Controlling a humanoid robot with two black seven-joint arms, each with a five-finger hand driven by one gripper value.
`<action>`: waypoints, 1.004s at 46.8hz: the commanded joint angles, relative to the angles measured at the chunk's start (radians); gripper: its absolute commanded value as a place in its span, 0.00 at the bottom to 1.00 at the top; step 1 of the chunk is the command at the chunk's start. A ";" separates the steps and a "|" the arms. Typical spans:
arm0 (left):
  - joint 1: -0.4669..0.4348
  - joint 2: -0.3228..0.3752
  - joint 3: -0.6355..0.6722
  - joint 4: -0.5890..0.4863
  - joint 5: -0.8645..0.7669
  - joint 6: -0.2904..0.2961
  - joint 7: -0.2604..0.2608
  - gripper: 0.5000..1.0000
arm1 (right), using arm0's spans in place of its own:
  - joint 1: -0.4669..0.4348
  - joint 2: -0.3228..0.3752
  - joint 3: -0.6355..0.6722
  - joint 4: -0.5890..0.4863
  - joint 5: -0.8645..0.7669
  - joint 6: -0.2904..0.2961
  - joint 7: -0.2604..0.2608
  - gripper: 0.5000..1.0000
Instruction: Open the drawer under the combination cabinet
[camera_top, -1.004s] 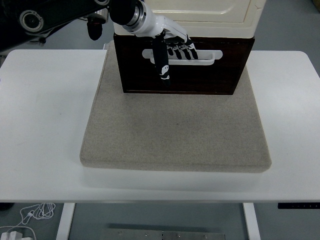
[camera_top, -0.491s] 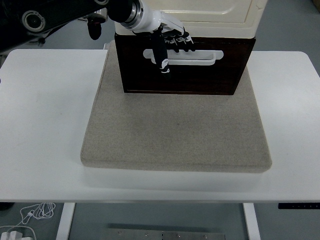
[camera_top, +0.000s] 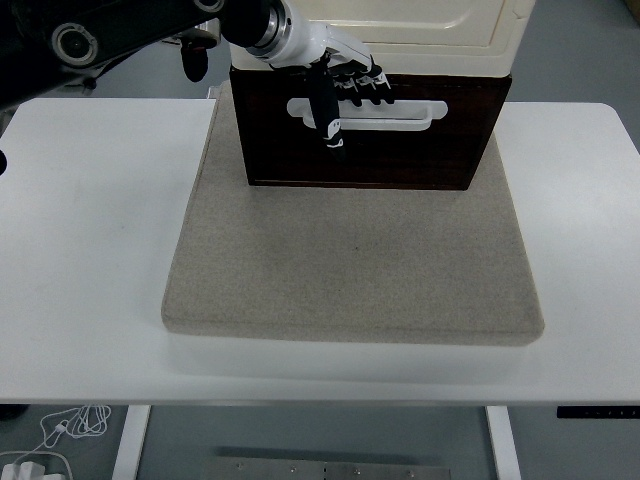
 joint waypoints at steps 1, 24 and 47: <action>0.002 -0.009 -0.001 0.002 -0.001 0.000 0.000 0.95 | 0.000 0.000 0.000 0.000 0.000 0.000 0.000 0.86; 0.017 -0.021 -0.001 0.019 0.001 0.011 0.000 0.95 | 0.000 0.000 0.000 0.000 0.000 0.000 0.000 0.86; 0.032 -0.043 0.001 0.022 -0.001 0.014 0.000 0.95 | 0.000 0.000 0.000 0.000 0.000 0.000 0.000 0.86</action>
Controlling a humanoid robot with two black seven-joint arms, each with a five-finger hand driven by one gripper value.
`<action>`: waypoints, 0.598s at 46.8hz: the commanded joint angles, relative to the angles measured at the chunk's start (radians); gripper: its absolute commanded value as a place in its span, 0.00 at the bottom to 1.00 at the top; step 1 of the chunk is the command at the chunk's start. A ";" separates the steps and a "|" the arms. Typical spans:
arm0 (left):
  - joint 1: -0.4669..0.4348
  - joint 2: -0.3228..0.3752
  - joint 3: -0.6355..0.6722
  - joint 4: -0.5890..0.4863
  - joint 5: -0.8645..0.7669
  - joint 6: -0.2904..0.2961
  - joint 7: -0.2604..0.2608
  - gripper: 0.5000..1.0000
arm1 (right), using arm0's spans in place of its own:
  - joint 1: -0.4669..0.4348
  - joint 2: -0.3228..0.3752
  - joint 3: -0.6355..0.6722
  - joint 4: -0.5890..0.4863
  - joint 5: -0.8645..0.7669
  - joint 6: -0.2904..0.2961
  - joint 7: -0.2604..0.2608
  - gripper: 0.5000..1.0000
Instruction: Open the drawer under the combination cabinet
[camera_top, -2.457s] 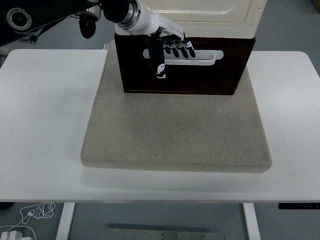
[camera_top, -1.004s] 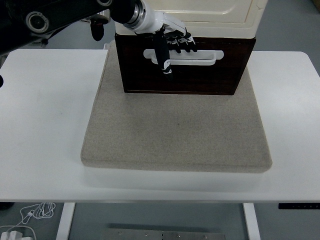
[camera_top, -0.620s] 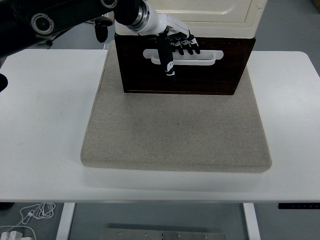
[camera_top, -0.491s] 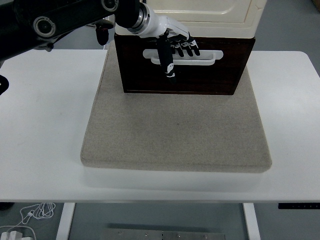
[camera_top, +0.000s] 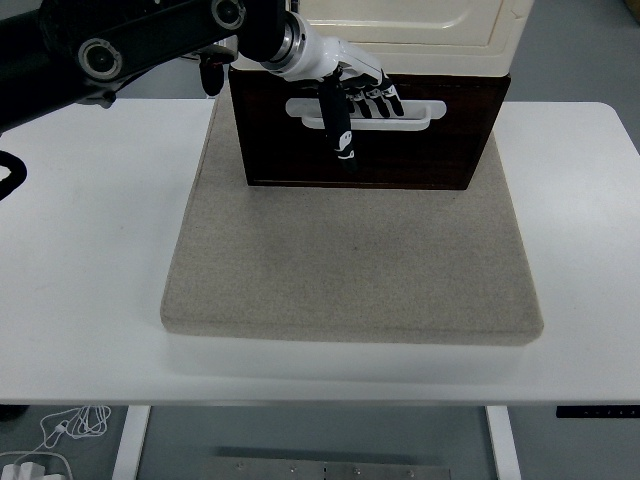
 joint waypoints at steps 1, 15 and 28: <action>0.009 -0.010 0.002 0.000 0.001 0.000 0.001 0.95 | 0.000 0.000 0.000 0.000 0.000 0.000 0.000 0.86; 0.011 -0.014 0.000 0.004 0.001 0.000 0.001 0.95 | 0.000 0.000 0.000 0.000 0.000 0.000 0.000 0.86; 0.009 -0.014 0.000 0.004 0.001 0.000 -0.001 0.95 | 0.000 0.000 0.000 0.000 0.000 0.000 0.000 0.86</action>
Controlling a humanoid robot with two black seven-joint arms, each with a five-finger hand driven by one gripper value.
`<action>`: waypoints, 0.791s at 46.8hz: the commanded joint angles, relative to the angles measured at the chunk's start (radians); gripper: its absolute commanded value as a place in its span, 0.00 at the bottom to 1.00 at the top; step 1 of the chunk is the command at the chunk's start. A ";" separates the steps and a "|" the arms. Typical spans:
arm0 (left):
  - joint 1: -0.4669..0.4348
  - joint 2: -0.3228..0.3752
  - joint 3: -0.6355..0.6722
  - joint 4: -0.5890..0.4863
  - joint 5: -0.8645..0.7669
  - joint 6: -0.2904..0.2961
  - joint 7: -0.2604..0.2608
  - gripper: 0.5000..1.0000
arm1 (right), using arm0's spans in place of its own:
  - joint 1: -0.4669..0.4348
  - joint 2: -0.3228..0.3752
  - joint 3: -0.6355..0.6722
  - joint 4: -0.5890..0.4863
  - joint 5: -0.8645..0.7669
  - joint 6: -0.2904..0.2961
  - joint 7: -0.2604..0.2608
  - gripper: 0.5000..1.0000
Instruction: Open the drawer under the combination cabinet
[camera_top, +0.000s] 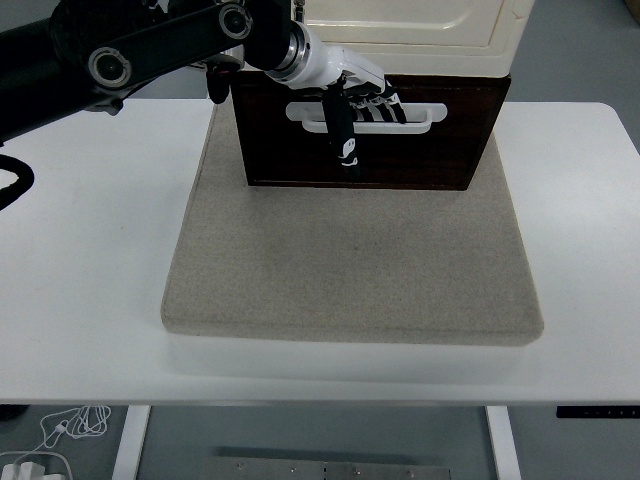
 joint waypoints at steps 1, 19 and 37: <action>0.000 0.000 -0.001 0.000 0.000 0.000 0.000 0.95 | 0.000 0.000 0.000 0.000 0.000 0.000 0.000 0.86; 0.001 0.003 -0.004 -0.002 -0.011 -0.012 -0.002 0.96 | 0.000 0.000 0.000 0.000 0.000 0.000 0.000 0.86; 0.000 0.002 -0.012 -0.005 -0.015 -0.024 -0.002 0.97 | 0.000 0.000 0.000 0.000 0.000 0.000 0.000 0.86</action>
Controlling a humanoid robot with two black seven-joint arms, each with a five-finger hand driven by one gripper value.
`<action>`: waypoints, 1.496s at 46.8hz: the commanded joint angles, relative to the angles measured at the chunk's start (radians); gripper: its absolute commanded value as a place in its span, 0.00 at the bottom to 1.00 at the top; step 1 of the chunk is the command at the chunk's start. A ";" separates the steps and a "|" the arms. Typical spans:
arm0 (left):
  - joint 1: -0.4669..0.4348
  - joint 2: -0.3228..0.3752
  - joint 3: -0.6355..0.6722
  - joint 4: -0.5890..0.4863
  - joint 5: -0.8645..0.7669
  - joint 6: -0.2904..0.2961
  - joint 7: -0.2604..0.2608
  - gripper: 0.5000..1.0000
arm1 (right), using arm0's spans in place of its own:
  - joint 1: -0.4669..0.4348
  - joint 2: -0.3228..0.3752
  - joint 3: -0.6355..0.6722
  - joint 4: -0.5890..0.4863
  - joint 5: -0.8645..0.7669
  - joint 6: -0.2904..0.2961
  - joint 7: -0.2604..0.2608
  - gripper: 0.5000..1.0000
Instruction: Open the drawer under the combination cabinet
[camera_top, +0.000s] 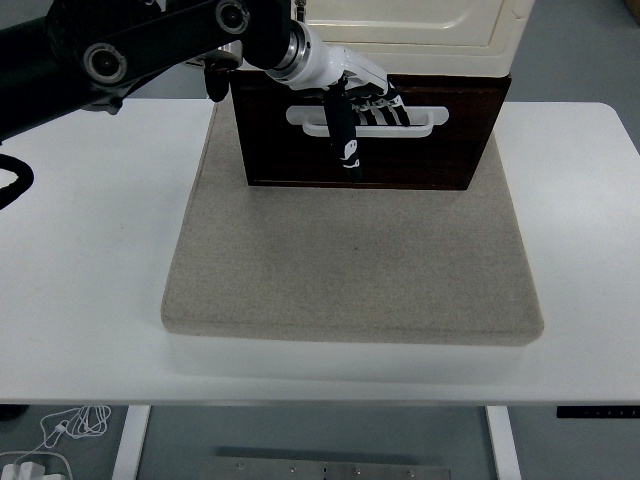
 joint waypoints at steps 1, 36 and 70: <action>-0.001 -0.001 0.000 0.000 -0.002 -0.001 -0.001 0.97 | 0.000 0.000 0.000 0.000 0.000 0.000 0.000 0.86; -0.009 0.007 -0.011 -0.039 -0.006 -0.014 0.001 0.98 | 0.000 0.000 0.000 0.000 0.000 0.000 0.000 0.86; -0.003 0.011 -0.011 -0.040 -0.014 -0.009 0.001 0.98 | 0.000 0.000 0.000 0.000 0.000 0.000 0.000 0.86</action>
